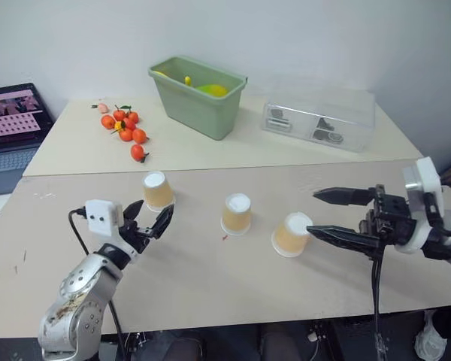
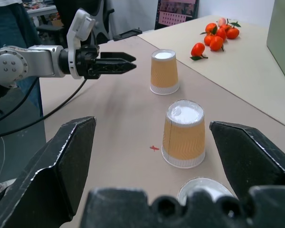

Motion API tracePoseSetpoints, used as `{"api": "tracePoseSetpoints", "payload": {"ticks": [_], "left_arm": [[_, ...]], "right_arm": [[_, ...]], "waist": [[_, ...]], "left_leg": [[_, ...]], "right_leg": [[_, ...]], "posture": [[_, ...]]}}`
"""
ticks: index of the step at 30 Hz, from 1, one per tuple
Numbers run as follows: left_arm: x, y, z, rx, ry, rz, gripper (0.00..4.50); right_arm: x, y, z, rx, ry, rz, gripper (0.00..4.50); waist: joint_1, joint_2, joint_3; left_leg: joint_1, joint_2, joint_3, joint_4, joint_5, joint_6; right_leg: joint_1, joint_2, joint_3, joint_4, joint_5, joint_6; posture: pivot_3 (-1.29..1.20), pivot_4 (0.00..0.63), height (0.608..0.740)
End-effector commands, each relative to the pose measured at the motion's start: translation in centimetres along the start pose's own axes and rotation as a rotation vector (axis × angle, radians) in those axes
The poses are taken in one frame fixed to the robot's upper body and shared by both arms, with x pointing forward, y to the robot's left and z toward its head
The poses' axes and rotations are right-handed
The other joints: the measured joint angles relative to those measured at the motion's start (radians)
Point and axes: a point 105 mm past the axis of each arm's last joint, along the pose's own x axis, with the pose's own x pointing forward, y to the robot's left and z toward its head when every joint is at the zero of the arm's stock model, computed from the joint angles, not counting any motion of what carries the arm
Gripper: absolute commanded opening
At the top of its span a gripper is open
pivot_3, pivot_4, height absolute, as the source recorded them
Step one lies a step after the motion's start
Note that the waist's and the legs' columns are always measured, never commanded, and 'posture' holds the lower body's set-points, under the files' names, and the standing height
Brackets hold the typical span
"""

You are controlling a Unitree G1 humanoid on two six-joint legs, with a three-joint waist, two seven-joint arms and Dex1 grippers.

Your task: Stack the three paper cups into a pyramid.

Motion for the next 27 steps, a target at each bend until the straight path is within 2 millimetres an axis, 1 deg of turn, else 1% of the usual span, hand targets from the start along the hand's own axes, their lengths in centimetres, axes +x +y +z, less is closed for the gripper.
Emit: {"api": "tracePoseSetpoints", "payload": {"ticks": [1, 3, 5, 7, 9, 12, 14, 19, 24, 27], "left_arm": [[-0.4, 1.7, 0.3, 0.061, -0.025, 0.052, 4.46], [-0.6, 3.1, -0.2, 0.090, -0.012, 0.096, 4.46], [-0.6, 4.1, -0.3, 0.107, -0.014, 0.123, 4.46], [-0.4, 4.8, -0.2, 0.127, -0.021, 0.137, 4.46], [0.2, 5.2, 0.0, 0.140, -0.034, 0.136, 4.46], [1.5, 5.3, 0.6, 0.149, -0.059, 0.115, 4.46], [2.4, 5.0, 1.0, 0.155, -0.071, 0.089, 4.46], [3.9, 4.4, 1.4, 0.162, -0.083, 0.027, 4.46], [4.9, 4.1, 1.4, 0.172, -0.071, -0.026, 4.46], [5.3, 4.4, 1.1, 0.184, -0.059, -0.032, 4.46]], "right_arm": [[0.5, 0.1, 0.8, -0.034, -0.045, 0.004, 4.50], [0.6, -0.1, 0.6, -0.023, -0.055, -0.014, 4.50], [0.7, -0.1, 0.4, -0.014, -0.061, -0.019, 4.50], [0.7, -0.2, 0.3, -0.018, -0.067, -0.032, 4.50], [0.8, -1.0, 0.6, -0.030, -0.094, -0.084, 4.50], [1.0, -1.3, 1.4, -0.035, -0.145, -0.105, 4.50], [1.1, -1.1, 1.5, -0.034, -0.147, -0.103, 4.50], [1.1, -0.9, 1.4, -0.036, -0.136, -0.102, 4.50], [0.9, -0.8, 1.8, -0.045, -0.138, -0.105, 4.50], [0.8, -0.7, 1.8, -0.046, -0.137, -0.110, 4.50]], "waist": [[0.000, 0.000, 0.000], [0.000, 0.000, 0.000], [-0.001, 0.000, 0.000], [0.001, 0.000, 0.000], [0.003, 0.000, 0.000], [0.007, 0.000, 0.000], [0.008, 0.000, 0.000], [0.005, 0.000, 0.000], [0.001, 0.000, 0.000], [0.000, 0.000, 0.000]], "left_leg": [[0.000, 0.000, 0.000, 0.000, 0.000, 0.000], [0.001, 0.000, 0.000, 0.000, 0.000, 0.000], [0.001, 0.000, 0.000, 0.000, 0.000, 0.000], [0.000, 0.000, 0.000, 0.000, 0.000, 0.000], [0.001, 0.000, 0.000, 0.000, 0.000, 0.000], [0.001, 0.000, 0.000, 0.000, 0.000, 0.000], [0.001, 0.000, 0.000, 0.000, 0.000, 0.000], [0.000, 0.000, 0.000, 0.000, 0.000, 0.000], [0.000, 0.000, 0.000, 0.000, 0.000, 0.000], [0.000, 0.000, 0.000, 0.000, 0.000, 0.000]], "right_leg": [[0.000, 0.000, 0.000, 0.000, 0.000, 0.000], [-0.001, 0.000, 0.000, 0.000, 0.000, 0.000], [-0.002, 0.000, 0.000, 0.000, 0.000, -0.001], [-0.002, 0.000, 0.000, 0.000, 0.000, -0.001], [-0.002, 0.000, 0.000, 0.000, 0.000, -0.001], [-0.002, 0.000, 0.000, 0.000, 0.000, -0.001], [-0.002, 0.000, 0.000, 0.000, 0.000, -0.001], [-0.003, 0.000, 0.000, -0.001, 0.001, -0.001], [-0.004, 0.000, 0.000, 0.000, 0.001, -0.001], [-0.003, 0.000, 0.000, 0.000, 0.001, -0.001]], "posture": [[0.00, 0.150, 0.738], [0.00, 0.150, 0.738], [0.00, 0.150, 0.738], [0.00, 0.150, 0.738], [0.00, 0.150, 0.738], [0.00, 0.150, 0.738], [0.00, 0.150, 0.738], [0.00, 0.150, 0.738], [0.00, 0.150, 0.738], [0.00, 0.150, 0.738]]}}
